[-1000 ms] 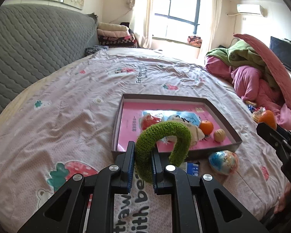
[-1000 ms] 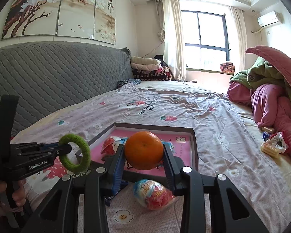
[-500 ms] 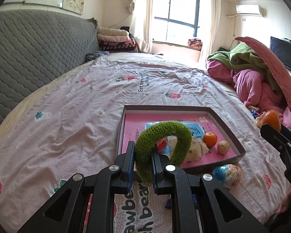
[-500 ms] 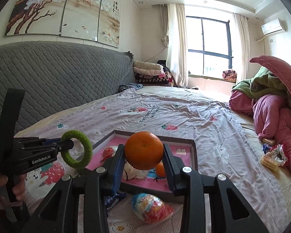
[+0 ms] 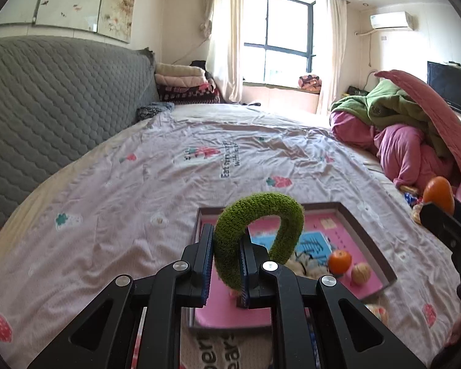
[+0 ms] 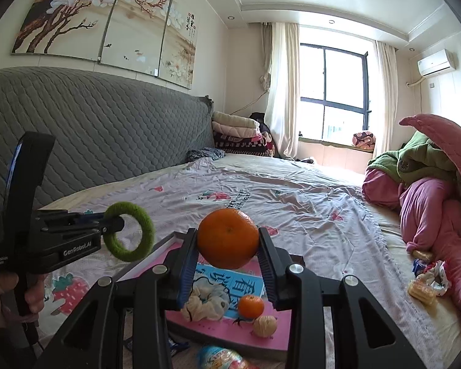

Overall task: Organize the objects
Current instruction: 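Lift and carry the green ring and orange over the tray with both tools, then lower the ring and orange into the tray and open both tools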

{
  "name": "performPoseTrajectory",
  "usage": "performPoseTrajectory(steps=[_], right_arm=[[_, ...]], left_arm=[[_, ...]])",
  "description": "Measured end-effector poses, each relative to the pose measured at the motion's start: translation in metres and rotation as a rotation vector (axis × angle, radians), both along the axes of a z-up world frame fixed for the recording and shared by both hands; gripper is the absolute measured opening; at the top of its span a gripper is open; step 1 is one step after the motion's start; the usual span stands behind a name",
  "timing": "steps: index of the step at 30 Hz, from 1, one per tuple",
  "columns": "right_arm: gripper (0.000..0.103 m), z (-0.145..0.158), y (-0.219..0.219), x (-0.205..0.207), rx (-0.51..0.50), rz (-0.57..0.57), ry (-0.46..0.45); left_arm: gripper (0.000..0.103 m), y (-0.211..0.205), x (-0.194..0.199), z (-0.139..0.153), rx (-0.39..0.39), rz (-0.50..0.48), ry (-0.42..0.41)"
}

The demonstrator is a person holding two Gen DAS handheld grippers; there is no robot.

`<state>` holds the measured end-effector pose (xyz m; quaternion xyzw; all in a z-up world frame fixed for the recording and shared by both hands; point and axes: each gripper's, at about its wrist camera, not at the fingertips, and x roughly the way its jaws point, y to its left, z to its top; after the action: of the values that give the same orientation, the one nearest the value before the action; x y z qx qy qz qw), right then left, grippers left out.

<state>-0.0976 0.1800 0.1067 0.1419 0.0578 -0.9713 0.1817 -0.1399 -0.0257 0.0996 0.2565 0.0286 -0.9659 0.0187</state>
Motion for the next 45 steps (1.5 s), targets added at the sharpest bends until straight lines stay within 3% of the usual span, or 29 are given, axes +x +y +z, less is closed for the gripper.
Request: performPoseTrajectory(steps=[20, 32, 39, 45], right_arm=[[0.038, 0.009, -0.004, -0.044, 0.006, -0.032, 0.019], [0.038, 0.001, 0.0, -0.054, -0.004, -0.032, -0.024], [0.038, -0.006, 0.003, -0.055, -0.01, -0.034, -0.072], [0.038, -0.024, -0.001, -0.061, 0.015, -0.013, -0.192]], left_arm=[[0.015, -0.009, -0.03, 0.002, 0.025, -0.014, -0.029], [0.015, -0.015, -0.031, -0.008, 0.018, -0.002, -0.064], [0.015, -0.015, -0.033, -0.025, 0.02, -0.011, -0.14], [0.015, -0.018, -0.036, -0.043, 0.02, -0.015, -0.239]])
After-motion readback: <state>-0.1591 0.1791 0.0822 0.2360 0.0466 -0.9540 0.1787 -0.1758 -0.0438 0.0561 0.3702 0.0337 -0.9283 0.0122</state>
